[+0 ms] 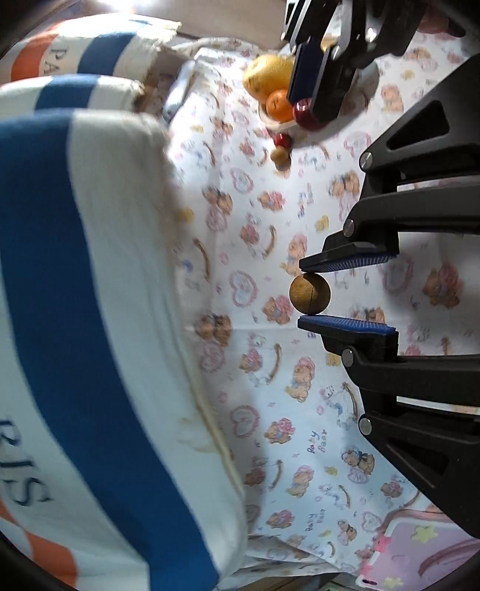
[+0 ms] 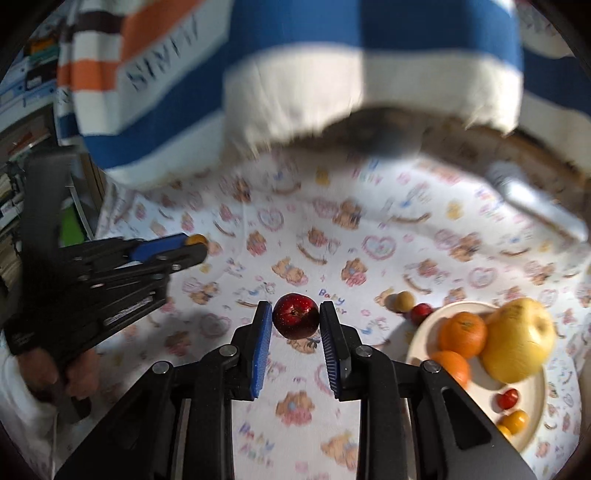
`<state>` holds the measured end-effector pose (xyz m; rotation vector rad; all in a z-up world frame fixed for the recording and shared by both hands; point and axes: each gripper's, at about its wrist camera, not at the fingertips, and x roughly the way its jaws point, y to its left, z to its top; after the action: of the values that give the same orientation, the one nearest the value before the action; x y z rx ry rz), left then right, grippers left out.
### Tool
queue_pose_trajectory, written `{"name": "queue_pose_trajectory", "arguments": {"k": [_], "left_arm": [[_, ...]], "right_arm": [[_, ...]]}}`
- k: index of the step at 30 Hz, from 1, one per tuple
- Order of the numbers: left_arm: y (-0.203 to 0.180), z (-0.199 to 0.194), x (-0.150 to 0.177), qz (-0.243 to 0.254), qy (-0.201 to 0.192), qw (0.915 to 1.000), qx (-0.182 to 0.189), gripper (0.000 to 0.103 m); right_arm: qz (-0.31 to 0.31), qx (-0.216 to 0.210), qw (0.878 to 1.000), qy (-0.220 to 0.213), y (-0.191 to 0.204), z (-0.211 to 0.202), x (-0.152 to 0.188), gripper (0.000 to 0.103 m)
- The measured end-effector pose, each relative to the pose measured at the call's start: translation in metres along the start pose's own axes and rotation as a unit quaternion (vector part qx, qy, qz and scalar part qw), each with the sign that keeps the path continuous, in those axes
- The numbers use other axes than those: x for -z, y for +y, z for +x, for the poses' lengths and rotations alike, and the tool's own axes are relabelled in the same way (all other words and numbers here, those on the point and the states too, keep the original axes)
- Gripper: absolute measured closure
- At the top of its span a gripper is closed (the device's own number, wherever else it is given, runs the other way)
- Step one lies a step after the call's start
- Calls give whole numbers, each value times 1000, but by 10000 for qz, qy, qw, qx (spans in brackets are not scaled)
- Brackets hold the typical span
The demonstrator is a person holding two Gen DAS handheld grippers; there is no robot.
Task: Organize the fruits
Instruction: 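Lift the brown fruit with left tool while right grasps the red plum, then carry the brown fruit to the plate rim with left tool while right places plum on plate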
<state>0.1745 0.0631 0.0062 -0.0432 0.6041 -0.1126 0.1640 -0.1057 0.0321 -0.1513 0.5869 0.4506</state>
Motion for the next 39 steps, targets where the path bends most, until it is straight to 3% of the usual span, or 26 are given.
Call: {"name": "queue_pose_trajectory", "arguments": {"k": [4,11,15,21,32,39], "left_arm": [[-20,-33,-4,189,-409,9988,-168,80],[-61,-75,-5,445,-668,9966,177,80],[-83,-78,0,529,-542,9963,413,80],[-119,-60,10,584,-213,9947,818,80],[-167,-24,16,763,256,9897,1181,80],[-186,-3,21,869,431,9869,1291,80]], "right_arm": [[46,64,9989,-461,0,-44,8,75],[321,114,9959,-843,-16,-92,29,75],[490,187,9950,-851,-37,-106,44,75],[714,497,9945,-588,-76,-111,71,75],[1104,1086,9879,-17,-147,-92,101,75],[1033,1374,9850,133,-157,-82,106,75]]}}
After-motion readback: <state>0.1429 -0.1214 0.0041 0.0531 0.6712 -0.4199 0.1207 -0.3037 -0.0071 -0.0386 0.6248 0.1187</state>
